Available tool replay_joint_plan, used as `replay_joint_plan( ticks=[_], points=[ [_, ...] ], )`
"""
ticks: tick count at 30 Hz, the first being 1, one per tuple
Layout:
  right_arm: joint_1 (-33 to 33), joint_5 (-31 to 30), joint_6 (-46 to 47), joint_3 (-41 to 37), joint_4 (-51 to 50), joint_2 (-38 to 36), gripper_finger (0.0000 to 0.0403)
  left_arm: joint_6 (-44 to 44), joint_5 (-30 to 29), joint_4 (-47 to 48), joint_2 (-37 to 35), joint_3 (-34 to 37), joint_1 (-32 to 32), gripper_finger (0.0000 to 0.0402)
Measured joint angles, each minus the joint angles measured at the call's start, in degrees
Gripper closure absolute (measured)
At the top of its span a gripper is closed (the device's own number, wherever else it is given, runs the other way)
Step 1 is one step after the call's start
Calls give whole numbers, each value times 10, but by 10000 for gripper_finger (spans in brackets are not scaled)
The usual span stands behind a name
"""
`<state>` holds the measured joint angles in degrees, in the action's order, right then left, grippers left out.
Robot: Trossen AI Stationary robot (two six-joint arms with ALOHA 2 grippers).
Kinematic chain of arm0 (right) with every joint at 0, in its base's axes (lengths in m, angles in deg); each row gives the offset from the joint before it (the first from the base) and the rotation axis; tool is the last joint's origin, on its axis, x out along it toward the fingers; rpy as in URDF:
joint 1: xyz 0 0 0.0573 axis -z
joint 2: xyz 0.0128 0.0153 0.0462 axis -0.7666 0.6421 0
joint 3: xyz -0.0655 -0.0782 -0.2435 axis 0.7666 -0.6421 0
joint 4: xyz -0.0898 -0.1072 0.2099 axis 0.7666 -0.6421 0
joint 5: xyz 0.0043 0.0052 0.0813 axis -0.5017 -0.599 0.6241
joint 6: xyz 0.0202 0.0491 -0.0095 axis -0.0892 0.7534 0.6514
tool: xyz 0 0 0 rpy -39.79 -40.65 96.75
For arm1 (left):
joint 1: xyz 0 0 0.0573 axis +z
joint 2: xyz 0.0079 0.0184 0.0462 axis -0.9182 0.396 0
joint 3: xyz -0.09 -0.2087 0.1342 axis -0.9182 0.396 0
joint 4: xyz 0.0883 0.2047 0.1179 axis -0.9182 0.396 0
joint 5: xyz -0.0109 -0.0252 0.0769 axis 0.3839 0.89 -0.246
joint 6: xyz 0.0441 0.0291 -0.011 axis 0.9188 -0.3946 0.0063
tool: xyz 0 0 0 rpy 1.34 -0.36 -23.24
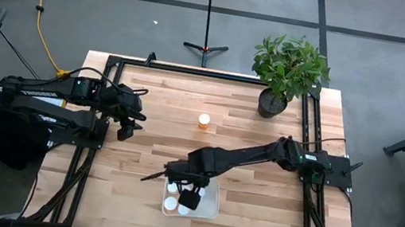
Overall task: Pick and place pill bottles into a basket
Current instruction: Put the orange pill bottle in the white bin
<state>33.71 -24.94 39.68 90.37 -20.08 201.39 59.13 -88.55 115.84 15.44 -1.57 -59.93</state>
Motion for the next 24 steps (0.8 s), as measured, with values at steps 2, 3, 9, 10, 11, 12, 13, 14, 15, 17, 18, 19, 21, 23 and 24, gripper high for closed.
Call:
replay_joint_plan(
  ticks=[2, 3, 9, 10, 11, 12, 13, 14, 15, 17, 18, 19, 21, 23, 24],
  points=[
    [2, -33, -12, 0, 15, -11, 62, 0, 0, 0, 0, 0, 0, 186],
    [3, -51, -17, 0, 21, -16, 62, 0, 0, 0, 0, 0, 0, 186],
    [22, -150, -54, 1, 42, -38, 62, 0, 0, 0, 0, 0, 0, 186],
    [26, -171, -60, 0, 41, -39, 62, 0, 0, 0, 0, 0, 0, 186],
    [30, -192, -61, 0, 41, -40, 62, 0, 0, 0, 0, 0, 0, 186],
    [35, -210, -62, 0, 41, -40, 62, 0, 0, -1, 0, 0, 0, 186],
    [42, -224, -64, 0, 40, -41, 62, 0, 0, 0, 0, 0, 0, 186],
    [49, -234, -66, 0, 39, -41, 62, 0, 0, 0, 0, 0, 0, 186],
    [57, -239, -66, 0, 38, -41, 62, 0, 0, 0, 0, 0, 0, 186],
    [76, -236, -71, 0, 36, -41, 62, -1, 0, 0, 0, 0, 0, 186],
    [87, -231, -74, 0, 33, -41, 62, -2, 0, 0, 0, 0, 0, 186],
    [97, -228, -73, 0, 28, -41, 62, -2, 0, 0, 0, 0, 0, 186],
    [120, -224, -62, 0, 13, -41, 62, -4, 0, 0, 0, 0, 0, 186],
    [142, -215, -50, 0, -5, -41, 62, -10, 0, 0, 0, 0, 0, 186],
    [153, -208, -49, 0, -15, -41, 62, -14, 0, 0, 0, 0, 0, 186]
  ],
)
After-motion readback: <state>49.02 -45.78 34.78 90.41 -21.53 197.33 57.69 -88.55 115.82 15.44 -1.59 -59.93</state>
